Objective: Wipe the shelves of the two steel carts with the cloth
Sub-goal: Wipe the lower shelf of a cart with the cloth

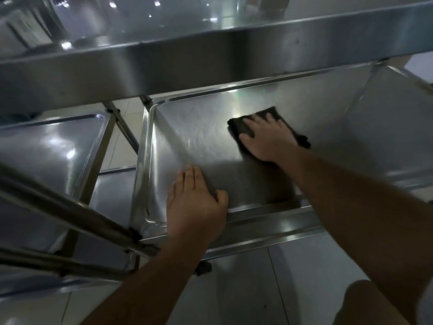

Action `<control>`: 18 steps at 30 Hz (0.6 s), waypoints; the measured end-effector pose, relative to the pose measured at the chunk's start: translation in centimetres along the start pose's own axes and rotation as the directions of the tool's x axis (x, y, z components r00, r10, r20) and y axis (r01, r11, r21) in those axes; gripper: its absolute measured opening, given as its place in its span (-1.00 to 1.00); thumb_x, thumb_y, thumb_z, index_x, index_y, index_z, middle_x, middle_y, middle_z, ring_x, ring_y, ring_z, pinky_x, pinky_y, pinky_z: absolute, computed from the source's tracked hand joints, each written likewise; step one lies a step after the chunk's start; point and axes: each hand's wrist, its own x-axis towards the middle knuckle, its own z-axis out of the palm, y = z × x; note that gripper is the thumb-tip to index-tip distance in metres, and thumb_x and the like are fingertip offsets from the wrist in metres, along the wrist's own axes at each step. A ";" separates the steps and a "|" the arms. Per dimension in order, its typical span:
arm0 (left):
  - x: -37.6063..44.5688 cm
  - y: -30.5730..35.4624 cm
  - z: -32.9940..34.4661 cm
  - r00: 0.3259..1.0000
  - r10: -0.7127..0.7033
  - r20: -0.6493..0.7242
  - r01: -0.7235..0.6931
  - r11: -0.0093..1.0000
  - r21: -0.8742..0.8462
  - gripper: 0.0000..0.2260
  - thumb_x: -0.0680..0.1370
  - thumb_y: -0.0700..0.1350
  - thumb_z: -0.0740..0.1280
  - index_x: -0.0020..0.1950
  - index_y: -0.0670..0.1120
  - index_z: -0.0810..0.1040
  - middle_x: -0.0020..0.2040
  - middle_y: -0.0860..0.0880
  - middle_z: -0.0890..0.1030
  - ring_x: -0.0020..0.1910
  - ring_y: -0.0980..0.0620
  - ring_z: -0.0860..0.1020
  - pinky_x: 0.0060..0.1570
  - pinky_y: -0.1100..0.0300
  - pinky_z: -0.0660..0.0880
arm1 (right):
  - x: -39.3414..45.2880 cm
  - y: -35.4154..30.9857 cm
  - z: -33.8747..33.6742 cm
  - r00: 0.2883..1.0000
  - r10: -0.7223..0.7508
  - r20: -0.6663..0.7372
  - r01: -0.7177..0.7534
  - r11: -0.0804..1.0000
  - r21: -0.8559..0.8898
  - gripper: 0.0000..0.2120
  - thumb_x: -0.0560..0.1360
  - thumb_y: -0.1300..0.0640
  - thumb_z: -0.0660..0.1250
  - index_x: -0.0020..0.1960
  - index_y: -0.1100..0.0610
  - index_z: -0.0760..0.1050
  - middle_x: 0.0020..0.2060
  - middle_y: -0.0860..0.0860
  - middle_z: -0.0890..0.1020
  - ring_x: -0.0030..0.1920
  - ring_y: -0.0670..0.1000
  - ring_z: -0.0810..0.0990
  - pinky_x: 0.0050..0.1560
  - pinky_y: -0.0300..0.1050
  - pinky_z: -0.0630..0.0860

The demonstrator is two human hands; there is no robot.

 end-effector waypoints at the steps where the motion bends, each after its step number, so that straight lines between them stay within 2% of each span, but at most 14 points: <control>1: -0.1 0.0 -0.1 1.000 0.008 -0.001 -0.008 1.000 -0.003 -0.28 0.63 0.23 0.06 0.71 -0.13 0.12 0.71 -0.09 0.16 0.69 -0.07 0.06 0.65 0.00 -0.02 | -0.8 -1.0 0.6 0.999 -0.046 0.004 0.046 0.999 -0.008 -0.34 0.65 -0.33 -0.01 0.69 -0.14 0.04 0.68 -0.10 0.08 0.67 0.14 0.01 0.63 0.20 -0.05; 6: -0.3 -0.1 -0.7 1.000 0.028 0.013 -0.028 0.999 -0.030 -0.32 0.65 0.15 0.07 0.70 -0.19 0.15 0.70 -0.15 0.20 0.69 -0.12 0.09 0.66 -0.05 0.02 | -4.5 -2.6 1.6 0.991 -0.120 0.057 0.119 0.993 0.020 -0.31 0.60 -0.40 -0.08 0.68 -0.23 -0.03 0.68 -0.18 -0.01 0.68 0.03 -0.09 0.64 0.11 -0.14; 11: -0.5 -0.2 -0.8 0.999 0.040 0.002 -0.040 0.998 -0.043 -0.34 0.66 0.10 0.06 0.68 -0.23 0.18 0.68 -0.19 0.24 0.67 -0.15 0.13 0.65 -0.07 0.04 | -8.1 -2.6 1.6 0.982 -0.159 0.104 0.157 0.987 0.025 -0.28 0.56 -0.45 -0.13 0.67 -0.26 -0.08 0.68 -0.20 -0.05 0.68 0.00 -0.14 0.65 0.13 -0.14; 14: -0.4 -0.2 -0.6 1.000 0.024 -0.012 -0.024 0.997 -0.075 -0.42 0.71 0.04 0.02 0.68 -0.21 0.21 0.68 -0.18 0.24 0.68 -0.13 0.13 0.66 -0.06 0.01 | -10.4 -2.4 1.8 0.977 -0.172 0.124 0.171 0.985 0.016 -0.25 0.52 -0.47 -0.19 0.66 -0.28 -0.13 0.67 -0.23 -0.08 0.67 -0.04 -0.17 0.65 0.11 -0.16; 18: -0.1 -0.2 -0.2 1.000 0.008 -0.024 -0.010 0.996 -0.087 -0.43 0.73 0.06 -0.07 0.69 -0.18 0.19 0.70 -0.14 0.21 0.69 -0.10 0.11 0.66 -0.03 -0.01 | -12.5 -1.8 1.8 0.973 -0.196 0.121 0.194 0.981 0.025 -0.23 0.52 -0.50 -0.22 0.67 -0.26 -0.14 0.66 -0.24 -0.11 0.66 -0.06 -0.22 0.64 0.05 -0.22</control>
